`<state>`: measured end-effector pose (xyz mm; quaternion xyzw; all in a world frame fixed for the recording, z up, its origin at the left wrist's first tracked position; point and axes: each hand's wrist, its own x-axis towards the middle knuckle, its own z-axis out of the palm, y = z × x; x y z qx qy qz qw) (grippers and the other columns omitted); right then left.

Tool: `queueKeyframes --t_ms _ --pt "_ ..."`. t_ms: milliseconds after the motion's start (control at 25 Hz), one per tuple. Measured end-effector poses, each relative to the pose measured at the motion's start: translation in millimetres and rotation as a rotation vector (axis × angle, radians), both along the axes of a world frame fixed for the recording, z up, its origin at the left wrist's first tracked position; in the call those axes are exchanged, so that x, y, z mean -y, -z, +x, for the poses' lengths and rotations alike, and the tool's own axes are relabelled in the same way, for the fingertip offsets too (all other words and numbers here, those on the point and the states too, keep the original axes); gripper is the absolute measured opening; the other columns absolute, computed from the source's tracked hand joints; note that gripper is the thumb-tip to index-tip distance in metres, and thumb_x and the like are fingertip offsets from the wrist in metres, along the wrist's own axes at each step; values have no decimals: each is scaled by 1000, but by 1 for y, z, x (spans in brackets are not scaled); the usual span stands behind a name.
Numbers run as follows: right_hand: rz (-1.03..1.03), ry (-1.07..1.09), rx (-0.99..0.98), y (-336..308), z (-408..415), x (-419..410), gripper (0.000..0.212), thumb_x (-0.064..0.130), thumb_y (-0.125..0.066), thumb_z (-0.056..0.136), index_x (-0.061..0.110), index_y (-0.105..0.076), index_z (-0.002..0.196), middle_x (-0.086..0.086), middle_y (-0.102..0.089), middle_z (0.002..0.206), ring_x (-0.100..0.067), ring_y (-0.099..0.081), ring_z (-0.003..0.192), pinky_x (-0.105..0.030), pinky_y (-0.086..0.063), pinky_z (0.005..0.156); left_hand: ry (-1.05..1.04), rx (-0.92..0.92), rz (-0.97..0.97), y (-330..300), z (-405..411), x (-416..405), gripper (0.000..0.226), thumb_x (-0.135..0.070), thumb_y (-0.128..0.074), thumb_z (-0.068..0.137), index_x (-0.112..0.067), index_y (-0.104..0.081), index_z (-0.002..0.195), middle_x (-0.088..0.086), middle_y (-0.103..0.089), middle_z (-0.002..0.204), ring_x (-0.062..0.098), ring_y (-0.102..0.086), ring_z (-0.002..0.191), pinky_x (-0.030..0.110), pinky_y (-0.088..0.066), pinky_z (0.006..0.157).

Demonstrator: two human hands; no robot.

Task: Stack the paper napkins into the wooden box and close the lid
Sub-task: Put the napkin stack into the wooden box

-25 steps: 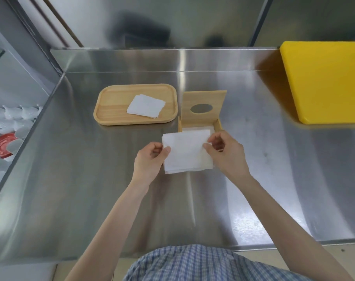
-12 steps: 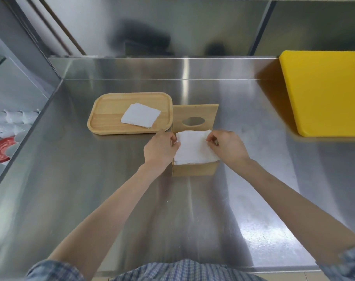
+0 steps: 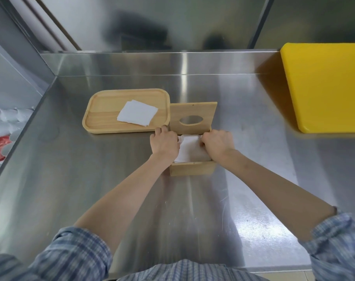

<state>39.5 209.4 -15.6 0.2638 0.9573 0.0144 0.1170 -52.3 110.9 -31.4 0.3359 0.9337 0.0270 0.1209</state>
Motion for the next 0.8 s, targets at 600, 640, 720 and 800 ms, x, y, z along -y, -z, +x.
queueKeyframes --t_ms 600,640,720,800 --pt "-43 -110 -187 -24 21 5 31 11 -41 93 15 -58 119 -5 -56 125 -26 -53 114 -34 -41 80 360 -112 58 -29 12 19 31 -22 -39 95 -12 -62 113 8 -61 118 27 -52 112 34 -32 96" --pt "-50 -152 -130 -23 18 7 32 11 -42 93 15 -57 121 -4 -57 126 -25 -53 116 -34 -39 89 392 -83 9 -28 14 15 33 -23 -38 95 -11 -62 114 8 -64 117 27 -54 112 35 -32 97" --pt "-25 -199 15 -15 11 12 32 12 -43 92 15 -58 120 -5 -58 126 -24 -52 118 -37 -31 100 429 -51 -125 -25 15 8 35 -26 -36 94 -8 -62 111 10 -65 116 27 -54 113 37 -27 102" --pt "7 -183 151 -6 5 12 31 14 -43 92 15 -57 120 -5 -56 128 -22 -47 123 -44 -20 110 468 -43 -271 -19 13 4 38 -31 -34 95 -9 -59 112 11 -61 120 26 -48 119 44 -17 111"
